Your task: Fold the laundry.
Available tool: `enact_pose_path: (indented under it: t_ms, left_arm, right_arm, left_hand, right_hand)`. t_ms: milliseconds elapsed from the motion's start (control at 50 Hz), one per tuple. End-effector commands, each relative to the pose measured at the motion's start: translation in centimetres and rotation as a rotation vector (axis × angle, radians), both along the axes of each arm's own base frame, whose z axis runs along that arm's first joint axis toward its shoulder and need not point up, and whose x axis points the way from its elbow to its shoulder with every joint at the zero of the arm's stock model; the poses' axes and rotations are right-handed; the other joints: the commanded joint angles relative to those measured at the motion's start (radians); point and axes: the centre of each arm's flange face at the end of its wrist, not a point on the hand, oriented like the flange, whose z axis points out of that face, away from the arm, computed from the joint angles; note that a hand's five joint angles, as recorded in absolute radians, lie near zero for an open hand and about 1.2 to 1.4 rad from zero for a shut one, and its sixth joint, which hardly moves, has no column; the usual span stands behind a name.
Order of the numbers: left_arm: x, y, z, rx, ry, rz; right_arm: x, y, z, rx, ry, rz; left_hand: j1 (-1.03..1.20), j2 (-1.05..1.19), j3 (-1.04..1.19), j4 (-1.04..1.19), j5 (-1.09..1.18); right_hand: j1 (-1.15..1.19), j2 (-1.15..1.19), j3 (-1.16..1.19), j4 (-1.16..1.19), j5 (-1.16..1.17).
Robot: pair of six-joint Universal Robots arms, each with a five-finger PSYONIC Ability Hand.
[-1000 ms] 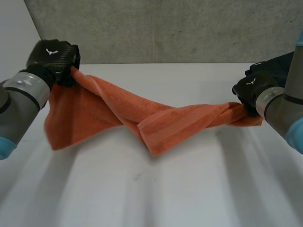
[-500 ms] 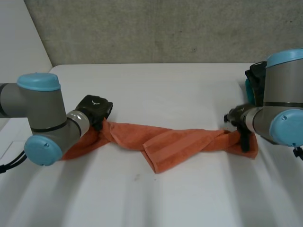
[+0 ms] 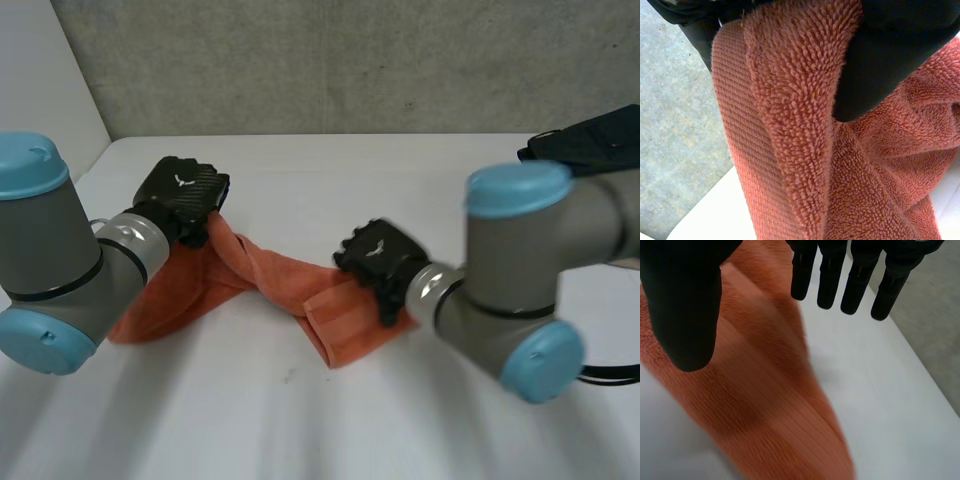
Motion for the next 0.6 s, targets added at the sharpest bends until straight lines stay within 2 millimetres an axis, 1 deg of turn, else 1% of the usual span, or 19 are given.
enact_pose_path:
  t_ms: [20, 100, 120, 140, 160, 180, 200, 240, 280, 300, 360, 380, 440, 460, 480, 520, 540, 600]
  left_arm:
    - [0.0, -0.3, -0.1, -0.003, 0.001, 0.003]
    - [0.2, -0.5, 0.0, -0.006, 0.002, 0.010]
    - [0.2, -0.5, 0.0, -0.006, 0.002, 0.010]
    - [0.2, -0.5, 0.0, -0.006, 0.002, 0.010]
    - [0.2, -0.5, 0.0, -0.006, 0.002, 0.010]
    - [0.2, -0.4, -0.1, -0.004, 0.002, 0.010]
    - [0.2, -0.4, -0.1, -0.005, 0.002, 0.011]
    - [0.2, -0.4, -0.1, -0.003, 0.001, 0.011]
    - [0.2, -0.3, 0.0, -0.003, 0.001, 0.011]
    - [0.3, -0.2, 0.1, -0.003, 0.001, 0.013]
    - [0.4, 0.1, 0.1, 0.001, -0.002, 0.009]
    - [0.5, 0.3, 0.1, 0.004, -0.002, 0.008]
    - [0.7, 0.7, -0.3, 0.009, -0.015, 0.006]
    - [0.8, 0.7, -0.4, 0.013, -0.016, 0.007]
    - [0.8, 0.9, -0.5, 0.017, -0.018, 0.006]
    - [1.0, 1.2, -0.6, 0.026, -0.021, 0.007]
    - [1.1, 1.4, -0.7, 0.028, -0.023, 0.007]
    - [1.4, 2.1, -0.4, 0.028, -0.021, 0.004]
  right_arm:
    - [2.4, -0.3, -3.5, -0.088, -0.013, 0.059]
    - [2.8, -0.8, -4.6, -0.108, -0.026, 0.057]
    - [2.8, -0.9, -4.9, -0.110, -0.028, 0.057]
    - [2.9, -1.0, -5.1, -0.113, -0.029, 0.057]
    - [3.0, -1.2, -5.3, -0.128, -0.035, 0.054]
    - [3.1, -1.4, -5.2, -0.138, -0.042, 0.052]
    - [3.2, -1.6, -4.9, -0.151, -0.051, 0.048]
    - [3.3, -2.2, -3.8, -0.184, -0.092, 0.011]
    - [3.3, -2.5, -1.9, -0.217, -0.135, -0.014]
    - [3.3, -2.8, 0.6, -0.248, -0.204, -0.045]
    - [3.0, -3.8, 4.8, -0.278, -0.354, -0.108]
    - [2.6, -4.9, 6.4, -0.274, -0.441, -0.154]
    - [1.0, -7.7, 7.7, -0.268, -0.530, -0.242]
    - [-0.5, -9.9, 8.1, -0.282, -0.554, -0.305]
    - [-1.4, -11.2, 8.0, -0.291, -0.552, -0.338]
    - [-2.2, -13.1, 7.1, -0.302, -0.546, -0.391]
    - [-3.0, -15.0, 5.9, -0.311, -0.539, -0.451]
    - [-4.0, -17.7, 4.2, -0.332, -0.530, -0.545]
  left_hand:
    - [0.221, 0.196, 0.201, 0.194, 0.263]
    - [0.221, 0.196, 0.201, 0.194, 0.263]
    - [0.221, 0.196, 0.201, 0.194, 0.263]
    - [0.221, 0.196, 0.201, 0.194, 0.263]
    - [0.221, 0.196, 0.201, 0.194, 0.263]
    - [0.221, 0.196, 0.201, 0.194, 0.263]
    - [0.221, 0.196, 0.201, 0.194, 0.263]
    - [0.221, 0.196, 0.201, 0.194, 0.263]
    - [0.221, 0.196, 0.201, 0.194, 0.263]
    - [0.221, 0.196, 0.201, 0.194, 0.263]
    - [0.221, 0.196, 0.201, 0.194, 0.263]
    - [0.221, 0.196, 0.201, 0.194, 0.263]
    - [0.221, 0.196, 0.201, 0.194, 0.263]
    - [0.221, 0.196, 0.201, 0.194, 0.263]
    - [0.221, 0.196, 0.201, 0.194, 0.263]
    - [0.221, 0.196, 0.201, 0.194, 0.263]
    - [0.221, 0.196, 0.201, 0.194, 0.263]
    - [0.221, 0.196, 0.201, 0.194, 0.263]
  right_hand:
    - [0.141, 0.153, 0.144, 0.144, 0.136]
    - [0.150, 0.162, 0.153, 0.152, 0.144]
    - [0.188, 0.200, 0.190, 0.190, 0.182]
    - [0.287, 0.299, 0.290, 0.289, 0.281]
    - [0.750, 0.762, 0.753, 0.752, 0.745]
    - [0.954, 0.966, 0.957, 0.957, 0.949]
    - [0.956, 0.968, 0.959, 0.959, 0.951]
    - [0.956, 0.968, 0.959, 0.959, 0.951]
    - [0.956, 0.968, 0.959, 0.959, 0.951]
    - [0.956, 0.968, 0.959, 0.959, 0.951]
    - [0.956, 0.968, 0.959, 0.959, 0.951]
    - [0.956, 0.968, 0.959, 0.959, 0.951]
    - [0.956, 0.968, 0.959, 0.959, 0.951]
    - [0.956, 0.968, 0.959, 0.959, 0.951]
    - [0.956, 0.968, 0.959, 0.959, 0.951]
    - [0.956, 0.968, 0.959, 0.959, 0.951]
    - [0.956, 0.968, 0.959, 0.959, 0.951]
    - [0.956, 0.968, 0.959, 0.959, 0.951]
